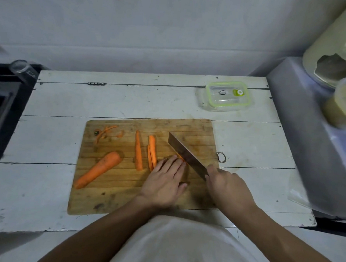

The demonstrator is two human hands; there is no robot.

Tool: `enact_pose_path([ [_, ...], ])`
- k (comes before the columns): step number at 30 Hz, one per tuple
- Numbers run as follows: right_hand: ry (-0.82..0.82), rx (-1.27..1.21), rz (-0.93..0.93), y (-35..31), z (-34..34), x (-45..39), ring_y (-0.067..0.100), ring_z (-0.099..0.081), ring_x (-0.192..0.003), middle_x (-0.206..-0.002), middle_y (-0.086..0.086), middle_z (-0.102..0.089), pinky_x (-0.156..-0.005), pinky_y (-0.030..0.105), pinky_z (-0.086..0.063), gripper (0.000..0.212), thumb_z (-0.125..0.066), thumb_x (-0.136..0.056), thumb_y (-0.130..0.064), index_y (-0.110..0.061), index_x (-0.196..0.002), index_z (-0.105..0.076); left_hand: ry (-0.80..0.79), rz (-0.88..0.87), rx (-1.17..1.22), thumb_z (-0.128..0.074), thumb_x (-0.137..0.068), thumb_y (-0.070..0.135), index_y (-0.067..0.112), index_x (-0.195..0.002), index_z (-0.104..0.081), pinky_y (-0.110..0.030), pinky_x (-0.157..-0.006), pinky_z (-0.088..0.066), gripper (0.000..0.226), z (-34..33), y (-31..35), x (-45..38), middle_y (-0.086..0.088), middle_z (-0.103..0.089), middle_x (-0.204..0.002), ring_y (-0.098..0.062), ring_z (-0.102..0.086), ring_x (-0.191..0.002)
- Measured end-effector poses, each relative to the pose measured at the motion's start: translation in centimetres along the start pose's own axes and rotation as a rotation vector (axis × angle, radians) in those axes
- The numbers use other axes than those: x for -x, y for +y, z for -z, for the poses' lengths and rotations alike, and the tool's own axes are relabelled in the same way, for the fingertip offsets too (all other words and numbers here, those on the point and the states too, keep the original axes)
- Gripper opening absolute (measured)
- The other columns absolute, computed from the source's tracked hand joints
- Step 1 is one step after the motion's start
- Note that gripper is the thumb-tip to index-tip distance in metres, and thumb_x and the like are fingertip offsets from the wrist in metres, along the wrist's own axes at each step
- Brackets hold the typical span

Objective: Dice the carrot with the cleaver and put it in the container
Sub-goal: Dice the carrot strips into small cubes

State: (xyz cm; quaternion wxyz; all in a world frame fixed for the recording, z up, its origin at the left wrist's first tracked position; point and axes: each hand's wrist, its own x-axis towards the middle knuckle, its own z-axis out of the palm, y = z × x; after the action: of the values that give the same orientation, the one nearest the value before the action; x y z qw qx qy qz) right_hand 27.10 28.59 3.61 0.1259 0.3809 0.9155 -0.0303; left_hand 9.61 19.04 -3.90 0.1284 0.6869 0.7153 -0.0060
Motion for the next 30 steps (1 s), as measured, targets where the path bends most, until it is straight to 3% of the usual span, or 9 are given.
enact_pose_path([
  [2,-0.038,0.042,-0.024,-0.2,0.1,0.0,0.028,-0.047,-0.032,-0.049,0.002,-0.052,-0.043,0.021,0.000,0.047,-0.090,-0.052,-0.010,-0.015,-0.077,-0.051,0.008,0.005,0.002,-0.024,-0.104,0.056,0.015,-0.160,-0.026,-0.043,-0.128,-0.009,0.069,0.1,0.0,0.0,-0.003,-0.027,-0.166,-0.021,-0.014,-0.156],
  [4,-0.040,0.069,-0.026,-0.6,0.4,0.2,0.027,-0.045,-0.029,-0.048,0.003,-0.049,-0.044,0.020,-0.001,0.054,-0.086,-0.037,0.002,-0.012,-0.077,-0.053,0.019,0.007,0.007,-0.025,-0.103,0.056,0.015,-0.159,-0.029,-0.045,-0.127,-0.013,0.069,0.2,0.1,0.0,-0.004,-0.030,-0.165,-0.021,-0.018,-0.155],
  [7,-0.031,0.139,0.007,-1.6,1.0,0.5,0.029,-0.056,-0.040,-0.064,0.008,-0.057,-0.041,0.026,-0.018,0.045,-0.076,-0.053,0.006,-0.009,-0.090,-0.055,0.043,0.010,0.019,-0.028,-0.100,0.057,0.013,-0.156,-0.035,-0.045,-0.125,-0.020,0.071,0.3,0.3,0.0,-0.005,-0.037,-0.160,-0.023,-0.025,-0.151],
  [11,0.134,0.088,0.049,-2.5,1.0,0.7,0.027,-0.044,-0.026,-0.055,0.010,-0.050,-0.040,0.021,-0.015,0.030,-0.055,-0.051,0.007,-0.004,-0.078,-0.062,0.066,0.010,0.058,-0.031,-0.100,0.057,0.013,-0.157,-0.031,-0.045,-0.124,-0.020,0.072,0.3,0.5,0.1,-0.005,-0.037,-0.159,-0.024,-0.028,-0.148],
  [14,0.177,0.063,0.083,-2.3,0.6,0.8,0.026,-0.042,-0.025,-0.051,0.008,-0.047,-0.039,0.022,-0.014,0.028,-0.050,-0.052,0.006,-0.006,-0.075,-0.062,0.070,0.002,0.054,-0.032,-0.100,0.057,0.013,-0.156,-0.034,-0.045,-0.124,-0.020,0.071,0.4,0.5,0.0,-0.006,-0.039,-0.158,-0.025,-0.031,-0.147],
  [18,0.142,0.061,0.070,-2.0,0.3,0.7,0.026,-0.041,-0.024,-0.050,0.008,-0.046,-0.038,0.023,-0.014,0.029,-0.060,-0.049,0.007,-0.007,-0.074,-0.062,0.065,0.007,0.025,-0.031,-0.100,0.058,0.015,-0.149,-0.046,-0.045,-0.119,-0.029,0.066,0.3,0.4,-0.2,-0.003,-0.048,-0.151,-0.024,-0.039,-0.141],
  [22,0.079,0.002,0.026,-2.3,-0.1,-0.7,0.024,-0.044,-0.025,-0.047,0.005,-0.047,-0.038,0.022,-0.014,0.046,-0.081,-0.037,0.005,-0.010,-0.073,-0.057,0.048,0.014,0.036,-0.036,-0.097,0.058,0.014,-0.151,-0.044,-0.045,-0.117,-0.029,0.070,0.1,0.3,-0.2,-0.003,-0.045,-0.154,-0.023,-0.036,-0.144],
  [26,0.060,0.002,0.058,-3.3,-1.0,-1.9,0.024,-0.049,-0.030,-0.051,0.005,-0.052,-0.040,0.023,-0.018,0.052,-0.090,-0.044,-0.007,-0.009,-0.085,-0.058,0.048,0.018,0.058,-0.035,-0.096,0.059,0.020,-0.150,-0.044,-0.043,-0.118,-0.028,0.068,0.1,0.4,-0.3,0.001,-0.047,-0.150,-0.021,-0.037,-0.142],
  [30,0.056,-0.070,0.074,-2.3,-1.0,-1.9,0.026,-0.053,-0.036,-0.057,0.004,-0.056,-0.042,0.024,-0.019,0.058,-0.086,-0.054,-0.012,-0.014,-0.092,-0.042,0.028,0.014,0.055,-0.038,-0.095,0.058,0.017,-0.149,-0.048,-0.043,-0.116,-0.030,0.068,0.4,0.2,-0.3,-0.001,-0.048,-0.151,-0.022,-0.038,-0.141],
])
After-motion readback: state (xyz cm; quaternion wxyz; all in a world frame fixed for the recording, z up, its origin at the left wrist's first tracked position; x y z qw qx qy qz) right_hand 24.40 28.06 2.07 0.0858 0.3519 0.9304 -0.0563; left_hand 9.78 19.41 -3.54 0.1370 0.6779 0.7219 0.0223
